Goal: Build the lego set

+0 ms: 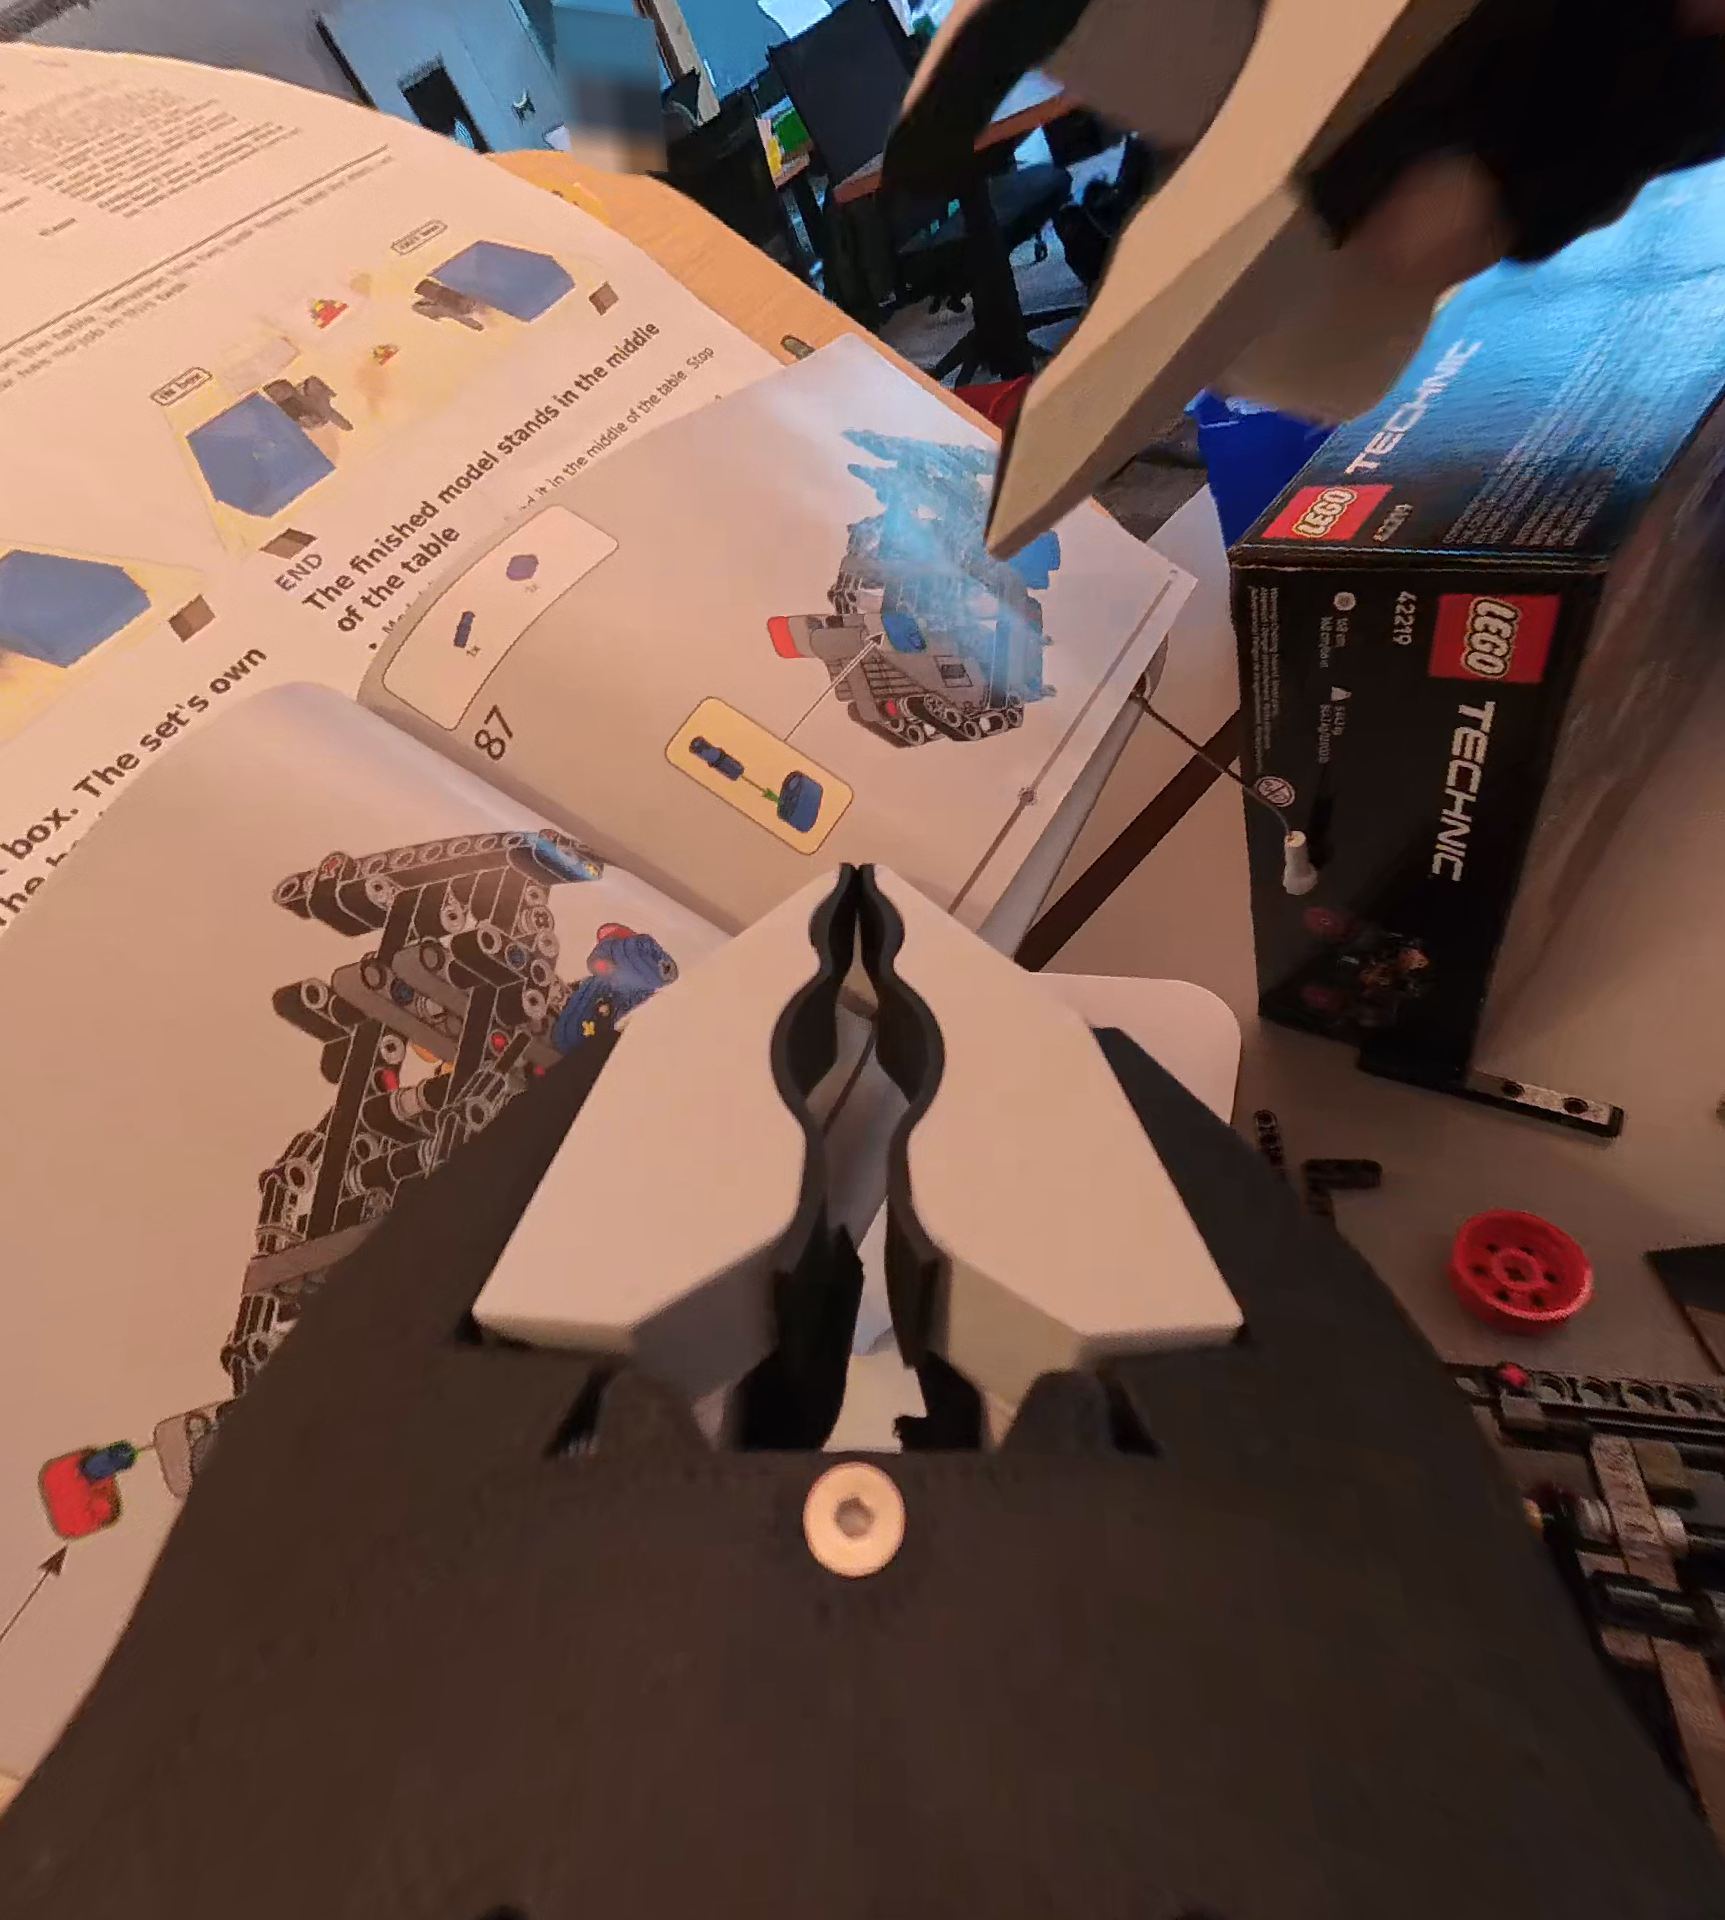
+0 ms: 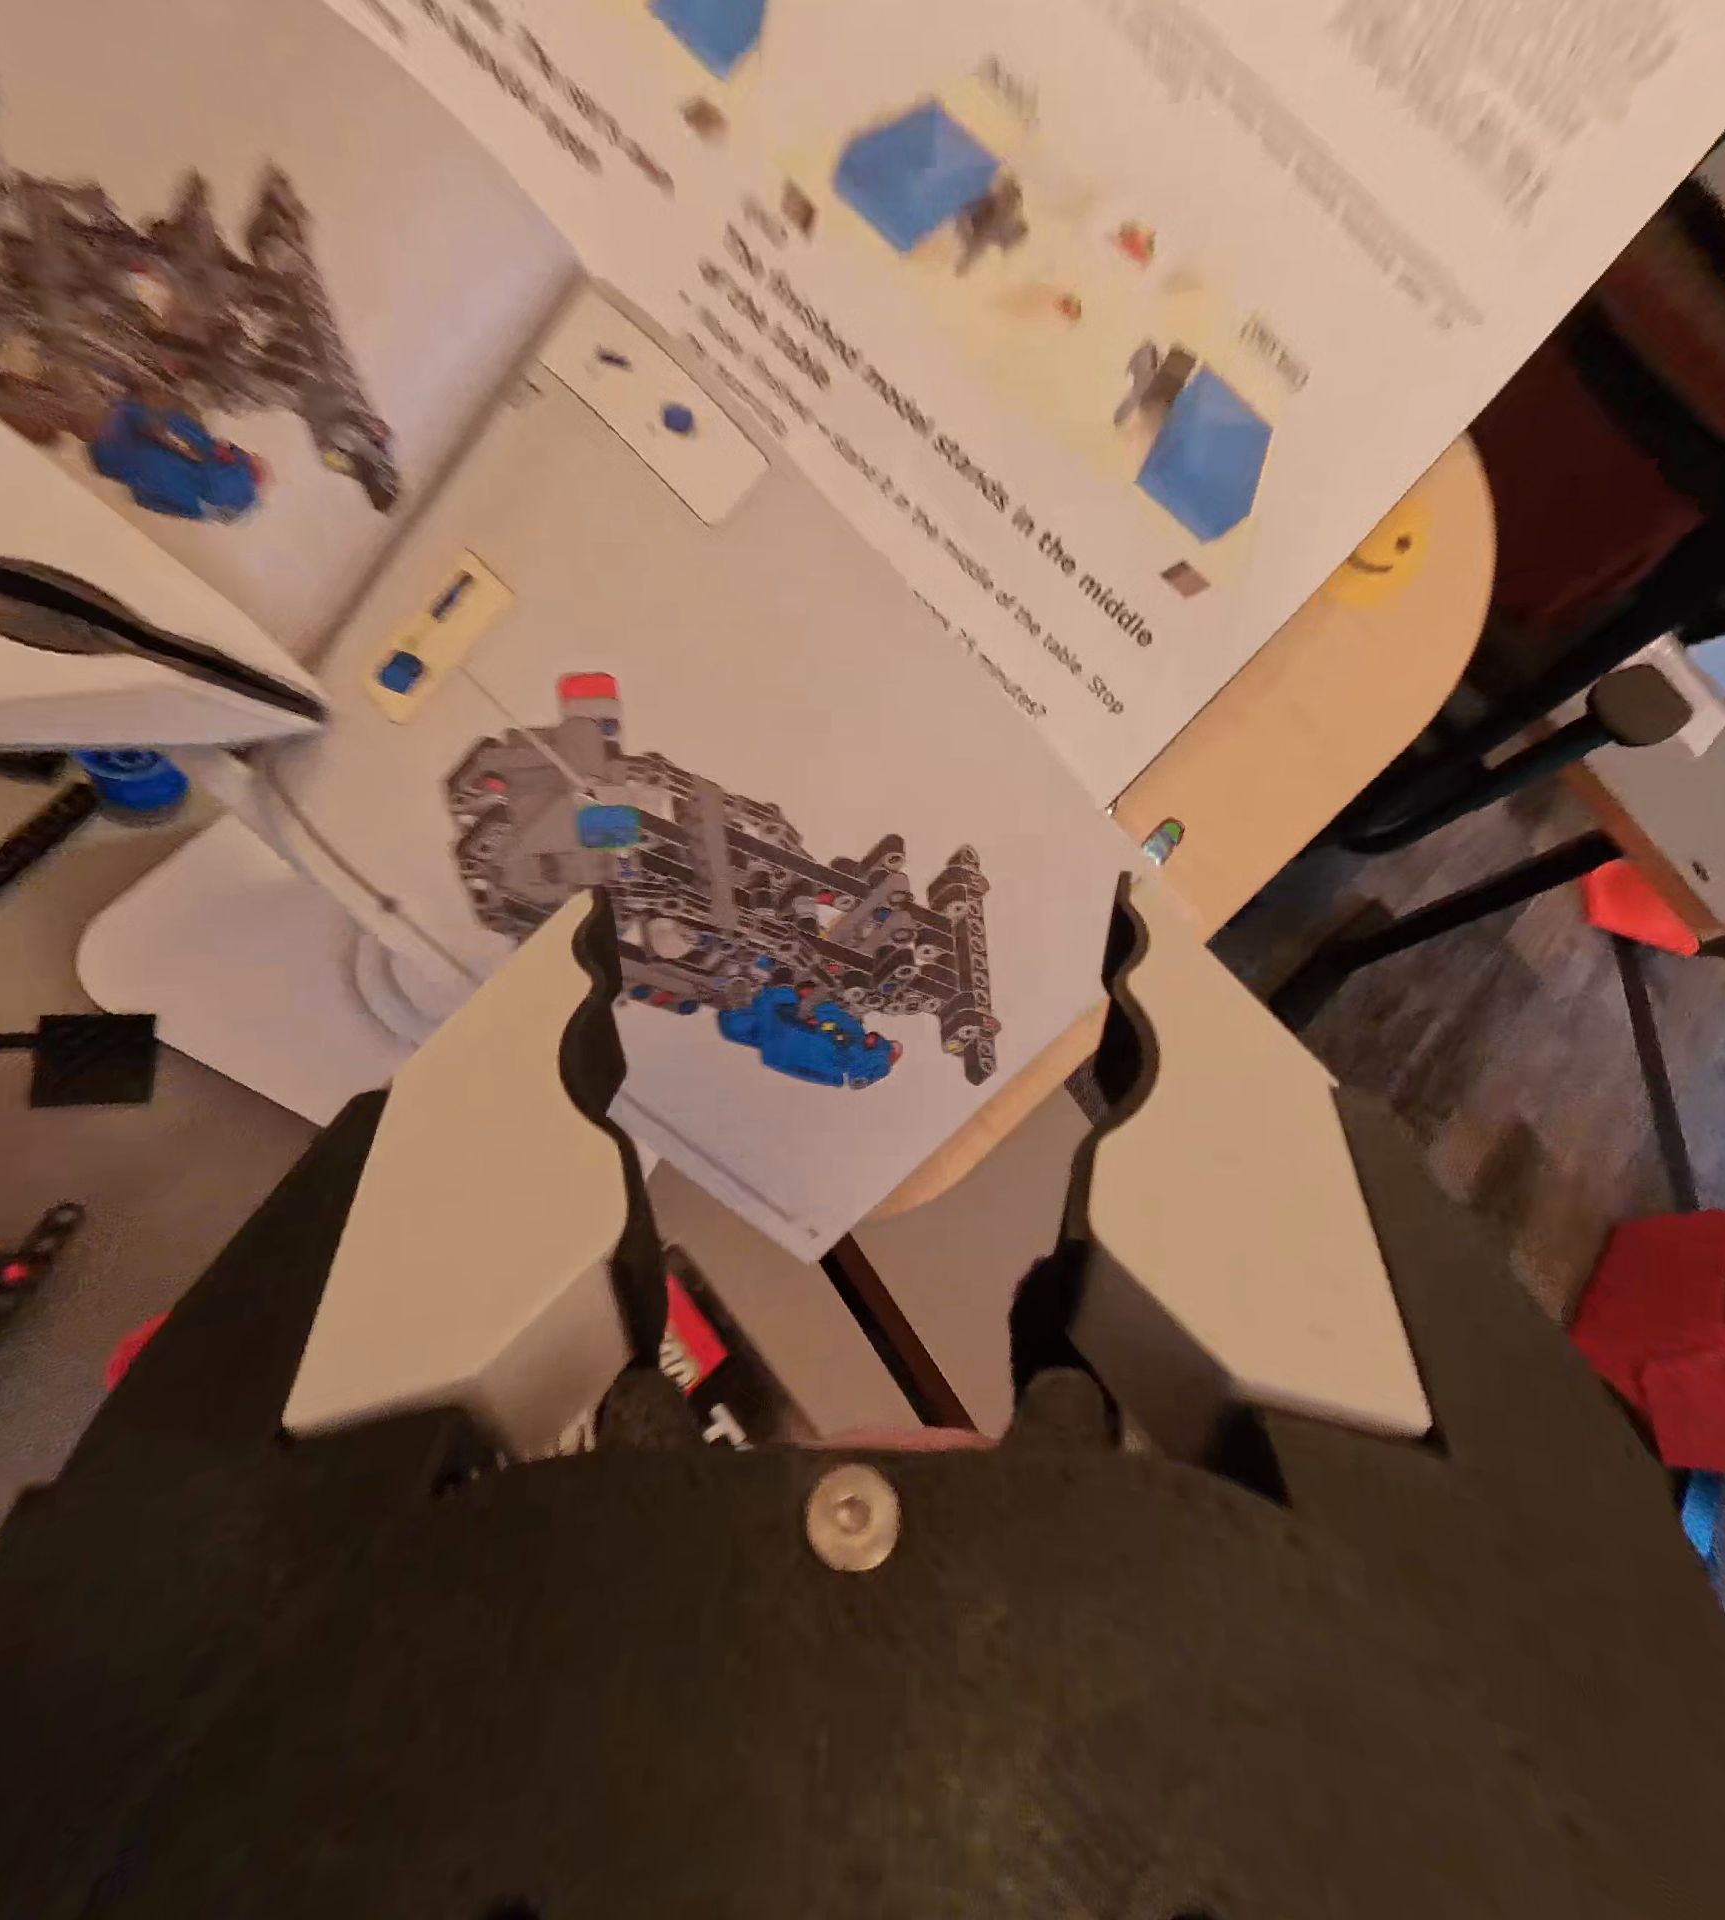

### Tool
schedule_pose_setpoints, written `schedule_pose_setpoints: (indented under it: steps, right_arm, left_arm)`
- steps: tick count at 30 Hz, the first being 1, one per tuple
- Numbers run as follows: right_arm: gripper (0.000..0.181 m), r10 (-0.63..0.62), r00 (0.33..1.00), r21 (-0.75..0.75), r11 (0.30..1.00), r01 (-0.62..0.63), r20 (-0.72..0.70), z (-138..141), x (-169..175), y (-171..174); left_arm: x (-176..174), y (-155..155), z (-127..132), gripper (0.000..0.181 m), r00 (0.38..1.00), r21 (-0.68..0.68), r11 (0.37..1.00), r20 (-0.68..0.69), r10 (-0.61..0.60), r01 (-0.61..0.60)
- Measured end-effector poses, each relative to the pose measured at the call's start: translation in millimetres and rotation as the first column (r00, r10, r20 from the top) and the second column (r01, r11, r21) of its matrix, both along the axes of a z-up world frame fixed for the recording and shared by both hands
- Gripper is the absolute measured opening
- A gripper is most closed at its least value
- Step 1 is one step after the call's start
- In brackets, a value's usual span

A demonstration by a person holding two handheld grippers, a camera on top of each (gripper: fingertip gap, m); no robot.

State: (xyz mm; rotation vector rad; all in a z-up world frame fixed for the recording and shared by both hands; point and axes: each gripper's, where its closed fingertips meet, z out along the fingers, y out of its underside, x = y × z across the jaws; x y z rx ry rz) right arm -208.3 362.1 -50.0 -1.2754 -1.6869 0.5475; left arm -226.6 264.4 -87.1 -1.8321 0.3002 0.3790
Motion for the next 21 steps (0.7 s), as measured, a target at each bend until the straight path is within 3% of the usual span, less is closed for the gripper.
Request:
schedule_pose_setpoints:
  steps: [5, 15, 19, 21]
  right_arm:
    - [0.092, 0.025, 0.998, -0.024, 0.999, -0.024, 0.056, -25.9, -16.0, 12.7]
    - [0.067, 0.067, 0.996, 0.008, 0.998, -0.067, 0.058, -26.3, -16.4, 8.5]
    - [0.090, 0.033, 0.999, 0.065, 0.997, -0.035, 0.024, -18.5, -17.0, 15.8]
    - [0.090, 0.028, 1.000, 0.039, 0.999, -0.029, 0.012, -16.4, -16.5, 19.7]
  left_arm:
    - [1.0, -0.8, -0.1, 0.000, 1.000, 0.011, 1.000, -0.010, -0.012, 0.012]
    - [0.5, -1.2, 0.8, 0.000, 1.000, 0.025, 0.999, 0.017, -0.026, 0.026]
    - [1.4, -1.6, 0.3, 0.000, 0.999, 0.026, 0.999, 0.018, -0.030, 0.029]
    - [1.4, -1.2, 0.2, 0.000, 0.999, 0.025, 0.999, 0.017, -0.030, 0.030]
